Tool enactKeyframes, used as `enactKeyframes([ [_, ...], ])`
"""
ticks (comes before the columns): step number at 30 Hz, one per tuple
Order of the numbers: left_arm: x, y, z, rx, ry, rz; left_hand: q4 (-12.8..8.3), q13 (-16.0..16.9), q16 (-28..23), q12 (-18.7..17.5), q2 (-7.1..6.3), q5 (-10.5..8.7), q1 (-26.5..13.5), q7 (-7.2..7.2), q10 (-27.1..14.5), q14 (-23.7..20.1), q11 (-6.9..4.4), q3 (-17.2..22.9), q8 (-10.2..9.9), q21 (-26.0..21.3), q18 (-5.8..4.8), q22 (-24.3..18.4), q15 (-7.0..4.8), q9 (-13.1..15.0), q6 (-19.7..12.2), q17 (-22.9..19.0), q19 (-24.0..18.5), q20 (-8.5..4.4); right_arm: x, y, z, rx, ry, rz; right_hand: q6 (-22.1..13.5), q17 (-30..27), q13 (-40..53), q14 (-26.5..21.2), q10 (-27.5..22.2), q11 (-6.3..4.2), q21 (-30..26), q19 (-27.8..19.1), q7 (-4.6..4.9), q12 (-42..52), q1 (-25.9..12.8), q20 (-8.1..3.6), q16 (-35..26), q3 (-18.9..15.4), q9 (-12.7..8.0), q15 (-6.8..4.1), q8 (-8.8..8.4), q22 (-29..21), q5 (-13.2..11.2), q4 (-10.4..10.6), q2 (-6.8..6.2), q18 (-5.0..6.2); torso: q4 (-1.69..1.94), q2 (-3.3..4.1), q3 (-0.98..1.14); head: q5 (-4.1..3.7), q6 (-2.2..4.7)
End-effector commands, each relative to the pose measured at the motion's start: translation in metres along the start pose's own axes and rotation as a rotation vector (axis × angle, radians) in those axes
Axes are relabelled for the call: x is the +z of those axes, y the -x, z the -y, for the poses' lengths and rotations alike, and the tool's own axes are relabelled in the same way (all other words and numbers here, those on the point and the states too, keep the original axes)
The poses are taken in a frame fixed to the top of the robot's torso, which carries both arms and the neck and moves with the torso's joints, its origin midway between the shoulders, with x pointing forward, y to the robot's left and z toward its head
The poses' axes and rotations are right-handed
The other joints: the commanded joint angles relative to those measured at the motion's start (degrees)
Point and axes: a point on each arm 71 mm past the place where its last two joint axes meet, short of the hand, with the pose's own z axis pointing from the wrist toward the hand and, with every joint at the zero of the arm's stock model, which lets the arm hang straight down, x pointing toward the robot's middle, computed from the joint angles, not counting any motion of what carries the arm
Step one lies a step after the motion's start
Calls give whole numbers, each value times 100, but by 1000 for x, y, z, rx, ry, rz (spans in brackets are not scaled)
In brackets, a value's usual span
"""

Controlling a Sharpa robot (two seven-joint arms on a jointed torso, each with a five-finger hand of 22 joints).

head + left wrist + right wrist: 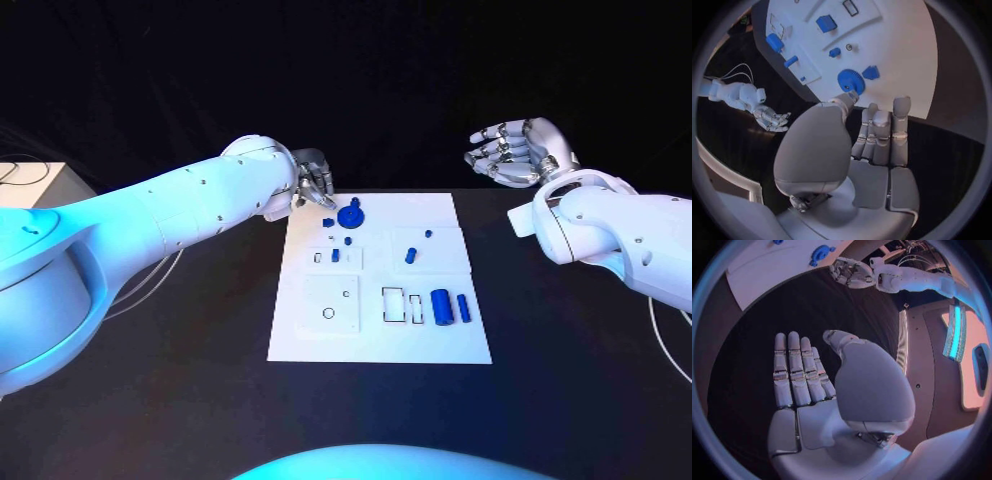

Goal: Assemble the parts on the task board

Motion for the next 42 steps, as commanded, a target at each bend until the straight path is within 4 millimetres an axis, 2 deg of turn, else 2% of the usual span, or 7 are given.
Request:
enactKeyframes([
  [1, -1, 1, 10, 86, -135, 83, -4, -136, -189, -126, -58, 9, 46, -11, -125, -267, -2, 73, -31, -169, 96, -135, 9, -106, -90, -280, -136, 12, 0, 0, 0, 0, 8, -8, -18, -10, -5, -15, 11, 27, -20, -48, 74, -30, -66, 8, -18, -2, -5, 22, -35, -5, 33, -38, -2, 58, -1, 3, 2, 5, 11],
  [4, -1, -4, 10, 127, -156, 80, -53, -355, -392, -323, -89, 13, 94, -14, -216, -552, 27, 191, -77, -275, 112, -203, 33, -301, -31, -611, -223, 31, 0, 0, 0, 0, 7, -9, -18, -10, -5, -15, 11, 27, -20, -48, 74, -30, -66, 8, -18, -2, -5, 22, -35, -5, 33, -38, -2, 58, -2, 7, -1, 3, 16],
  [9, -1, -13, 6, 176, -163, 54, -119, -540, -397, -422, -160, 6, 95, 10, -201, -629, 67, 299, -223, -313, 121, -206, 65, -588, 218, -761, -262, 57, 0, 0, 0, 1, 6, -10, -18, -10, -5, -15, 11, 27, -20, -48, 74, -30, -66, 8, -18, -2, -5, 22, -35, -5, 33, -38, -2, 58, -7, 8, -2, 7, 14],
  [14, -2, -23, 1, 200, -150, 20, -110, -583, -375, -425, -198, -9, 32, 28, -175, -630, 82, 276, -261, -307, 117, -189, 81, -665, 283, -786, -257, 70, -1, 0, 1, 0, 5, -10, -18, -10, -5, -15, 11, 27, -20, -48, 74, -30, -66, 8, -18, -2, -5, 22, -35, -5, 33, -38, -2, 58, -5, 8, 1, 3, 14],
  [23, -2, -33, -3, 203, -133, 9, -60, -630, -276, -397, -220, -16, -92, 58, -127, -552, 107, 207, -299, -252, 103, -121, 104, -762, 365, -753, -193, 91, -1, 1, 1, 0, 3, -10, -13, -15, -15, -10, 16, 26, -17, -47, 72, -29, -64, 9, -25, 0, -6, 20, -36, -24, 38, -48, 4, 60, -5, 9, -5, 4, 12],
  [32, -2, -37, -3, 200, -115, 3, -13, -636, -171, -313, -217, -19, -179, 41, -70, -470, 91, 132, -311, -203, 95, -66, 98, -834, 445, -707, -132, 95, -1, 0, 2, 0, 3, -10, -13, -15, -15, -10, 16, 26, -17, -47, 72, -29, -64, 9, -25, 0, -6, 20, -36, -24, 38, -48, 4, 60, -12, 10, 1, 8, 9],
  [42, -1, -37, -8, 201, -74, -9, -103, -613, 46, -106, -85, 3, 3, 6, 38, -304, 45, 252, -417, -33, 62, 110, 53, -1021, 622, -572, 34, 58, -1, 1, 2, 0, 3, -10, -13, -15, -15, -10, 16, 26, -17, -47, 72, -29, -64, 9, -25, 0, -6, 20, -36, -24, 38, -48, 4, 60, -16, 13, 5, -3, 2],
])
